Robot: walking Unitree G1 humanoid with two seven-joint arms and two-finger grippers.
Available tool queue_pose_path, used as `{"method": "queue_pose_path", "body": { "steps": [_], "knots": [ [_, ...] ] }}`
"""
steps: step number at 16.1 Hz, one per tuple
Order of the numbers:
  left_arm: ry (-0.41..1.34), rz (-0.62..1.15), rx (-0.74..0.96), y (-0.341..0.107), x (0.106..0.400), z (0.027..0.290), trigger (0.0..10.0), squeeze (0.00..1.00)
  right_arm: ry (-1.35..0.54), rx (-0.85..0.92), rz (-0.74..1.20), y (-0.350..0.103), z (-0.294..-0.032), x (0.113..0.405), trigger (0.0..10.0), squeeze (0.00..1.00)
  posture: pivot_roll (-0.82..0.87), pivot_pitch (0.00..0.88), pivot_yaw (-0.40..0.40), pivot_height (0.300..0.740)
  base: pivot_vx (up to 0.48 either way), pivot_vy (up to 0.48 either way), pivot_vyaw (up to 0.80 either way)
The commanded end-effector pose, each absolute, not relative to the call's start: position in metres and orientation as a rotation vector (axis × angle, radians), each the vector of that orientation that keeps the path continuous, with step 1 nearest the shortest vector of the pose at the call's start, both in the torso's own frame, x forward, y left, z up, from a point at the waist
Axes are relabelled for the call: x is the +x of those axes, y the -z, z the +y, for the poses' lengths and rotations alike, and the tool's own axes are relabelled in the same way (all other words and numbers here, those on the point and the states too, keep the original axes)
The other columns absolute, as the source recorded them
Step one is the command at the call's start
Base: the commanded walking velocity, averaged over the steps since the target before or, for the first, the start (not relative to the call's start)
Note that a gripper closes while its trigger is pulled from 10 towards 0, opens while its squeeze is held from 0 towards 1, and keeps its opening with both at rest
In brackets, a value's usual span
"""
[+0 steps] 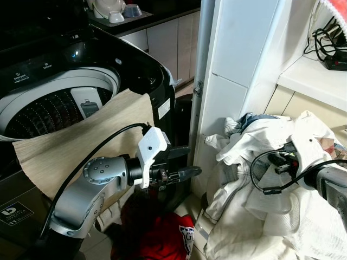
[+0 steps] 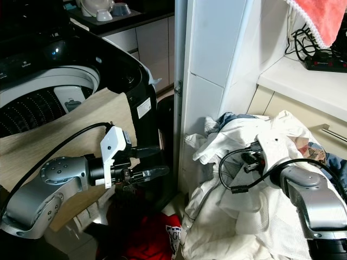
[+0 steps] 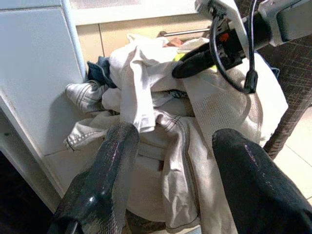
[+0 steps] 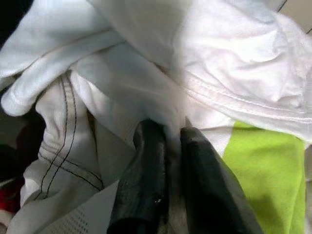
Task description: Clothes washing
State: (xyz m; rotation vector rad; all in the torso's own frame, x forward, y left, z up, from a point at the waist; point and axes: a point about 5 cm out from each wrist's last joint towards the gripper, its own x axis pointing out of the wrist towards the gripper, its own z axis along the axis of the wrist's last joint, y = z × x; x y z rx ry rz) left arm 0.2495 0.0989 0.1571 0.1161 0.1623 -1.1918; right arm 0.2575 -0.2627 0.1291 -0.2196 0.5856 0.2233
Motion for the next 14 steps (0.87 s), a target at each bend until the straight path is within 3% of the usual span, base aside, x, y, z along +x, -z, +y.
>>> {"method": "queue_pose_path", "body": {
  "steps": [1, 9, 14],
  "knots": [
    [1.183, 0.149, 0.135, -0.159, 0.252, 0.100, 10.0, 0.00, -0.207, -0.185, 0.554, -0.135, -0.267, 0.259, 0.0, 0.00, -0.17, 0.000, 0.049, 0.740, 0.000, 0.000, 0.00],
    [0.869, -0.154, -0.017, -0.205, 0.291, 0.097, 10.0, 0.00, -0.405, 0.194, 0.057, -0.231, -0.259, 0.265, 0.0, 0.00, -0.18, 0.000, 0.054, 0.740, 0.000, 0.000, 0.00],
    [0.982, -0.315, -0.134, -0.246, 0.293, 0.066, 10.0, 0.00, -0.605, 0.290, -0.199, -0.283, -0.252, 0.253, 0.0, 0.00, -0.18, 0.000, 0.042, 0.740, 0.000, 0.000, 0.00]
  ]
}}
